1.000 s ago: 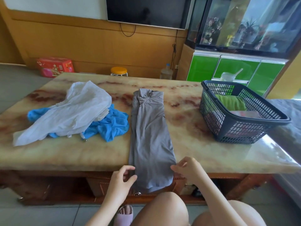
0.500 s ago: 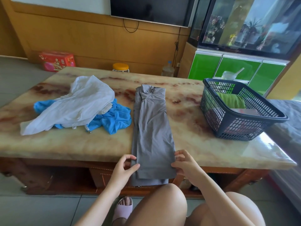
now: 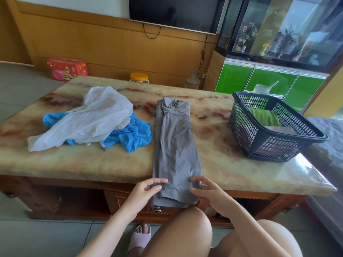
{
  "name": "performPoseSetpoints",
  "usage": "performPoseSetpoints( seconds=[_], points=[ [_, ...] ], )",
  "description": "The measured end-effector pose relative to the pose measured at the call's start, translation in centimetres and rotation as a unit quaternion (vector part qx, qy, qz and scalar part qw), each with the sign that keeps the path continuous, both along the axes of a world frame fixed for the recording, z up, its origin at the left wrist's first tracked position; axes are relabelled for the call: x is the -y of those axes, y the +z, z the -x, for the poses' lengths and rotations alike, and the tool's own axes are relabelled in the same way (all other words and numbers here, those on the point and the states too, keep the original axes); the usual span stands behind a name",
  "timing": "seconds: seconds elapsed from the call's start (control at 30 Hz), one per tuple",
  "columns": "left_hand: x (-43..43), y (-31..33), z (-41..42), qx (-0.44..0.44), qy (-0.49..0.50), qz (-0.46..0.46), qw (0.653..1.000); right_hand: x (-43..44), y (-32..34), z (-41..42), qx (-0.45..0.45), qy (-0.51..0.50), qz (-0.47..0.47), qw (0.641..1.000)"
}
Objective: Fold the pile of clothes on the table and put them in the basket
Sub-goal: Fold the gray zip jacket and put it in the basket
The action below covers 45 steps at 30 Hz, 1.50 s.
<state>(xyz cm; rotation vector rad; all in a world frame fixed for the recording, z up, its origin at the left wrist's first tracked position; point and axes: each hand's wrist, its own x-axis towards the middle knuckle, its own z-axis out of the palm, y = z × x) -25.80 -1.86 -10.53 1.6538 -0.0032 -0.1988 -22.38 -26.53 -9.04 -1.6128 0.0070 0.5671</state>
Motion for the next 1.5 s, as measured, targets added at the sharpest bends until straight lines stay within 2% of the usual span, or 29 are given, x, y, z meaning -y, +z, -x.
performPoseSetpoints(
  seconds=[0.2, 0.3, 0.4, 0.47, 0.53, 0.63, 0.7, 0.77, 0.9, 0.97, 1.0, 1.03, 1.07, 1.13, 1.17, 1.2, 1.23, 1.3, 1.4, 1.5],
  points=[
    [-0.4, 1.0, 0.2, -0.022, 0.020, -0.003, 1.000, 0.0, 1.6, -0.2, -0.009, 0.003, -0.091, 0.996],
    [-0.3, 1.8, -0.3, -0.023, 0.014, 0.015, 1.000, 0.2, 2.4, -0.1, -0.016, -0.007, -0.086, 0.996],
    [-0.2, 2.8, -1.2, -0.067, 0.015, 0.097, 0.993, 0.3, 3.3, -0.5, -0.033, -0.020, -0.084, 0.996],
    [-0.3, 3.9, -2.2, -0.095, 0.012, 0.140, 0.986, 0.3, 4.2, -1.4, -0.045, -0.024, -0.116, 0.992],
    [-0.3, 5.0, -3.7, -0.139, 0.028, 0.232, 0.962, 0.0, 5.1, -2.9, -0.077, -0.031, -0.176, 0.981],
    [-0.7, 6.4, -6.8, -0.200, 0.078, 0.400, 0.891, -1.0, 6.0, -6.0, -0.157, -0.084, -0.305, 0.935],
    [-0.6, 6.7, -8.8, -0.212, 0.100, 0.422, 0.876, -1.8, 6.2, -7.8, -0.180, -0.125, -0.318, 0.923],
    [-0.4, 6.4, -10.3, -0.221, 0.129, 0.388, 0.885, -2.6, 5.9, -8.9, -0.192, -0.148, -0.269, 0.932],
    [0.5, 4.5, -11.3, -0.176, 0.120, 0.269, 0.939, -2.5, 4.2, -9.6, -0.144, -0.145, -0.184, 0.962],
    [0.5, 3.3, -10.9, -0.108, 0.098, 0.178, 0.973, -2.6, 3.7, -9.2, -0.064, -0.112, -0.106, 0.986],
    [0.5, 2.9, -10.6, -0.066, 0.073, 0.110, 0.989, -2.8, 3.4, -9.0, 0.004, -0.081, -0.021, 0.996],
    [0.4, 2.5, -10.3, -0.019, 0.042, 0.040, 0.998, -3.0, 3.2, -8.7, 0.088, -0.041, 0.088, 0.991],
    [0.2, 2.0, -10.0, 0.027, 0.011, -0.027, 0.999, -3.0, 2.9, -8.5, 0.175, 0.002, 0.194, 0.965],
    [-0.3, 1.0, -9.8, 0.096, -0.048, -0.152, 0.983, -2.8, 2.2, -8.5, 0.323, 0.092, 0.378, 0.863],
    [-0.6, 0.5, -9.8, 0.126, -0.074, -0.213, 0.966, -2.7, 2.0, -8.7, 0.376, 0.130, 0.431, 0.810],
    [-0.8, -0.1, -10.0, 0.153, -0.093, -0.269, 0.946, -2.5, 1.8, -9.0, 0.415, 0.159, 0.451, 0.774],
    [-0.9, -0.5, -10.3, 0.175, -0.102, -0.306, 0.930, -2.4, 1.7, -9.5, 0.441, 0.181, 0.446, 0.757],
    [-0.9, -0.7, -10.8, 0.193, -0.093, -0.306, 0.928, -2.2, 1.6, -10.7, 0.467, 0.206, 0.430, 0.745],
    [-1.2, -0.6, -11.6, 0.209, -0.079, -0.298, 0.928, -1.5, 1.4, -11.9, 0.445, 0.225, 0.461, 0.734],
    [-1.6, -0.3, -12.1, 0.226, -0.092, -0.340, 0.908, -0.8, 0.8, -12.2, 0.418, 0.233, 0.488, 0.730]
  ],
)
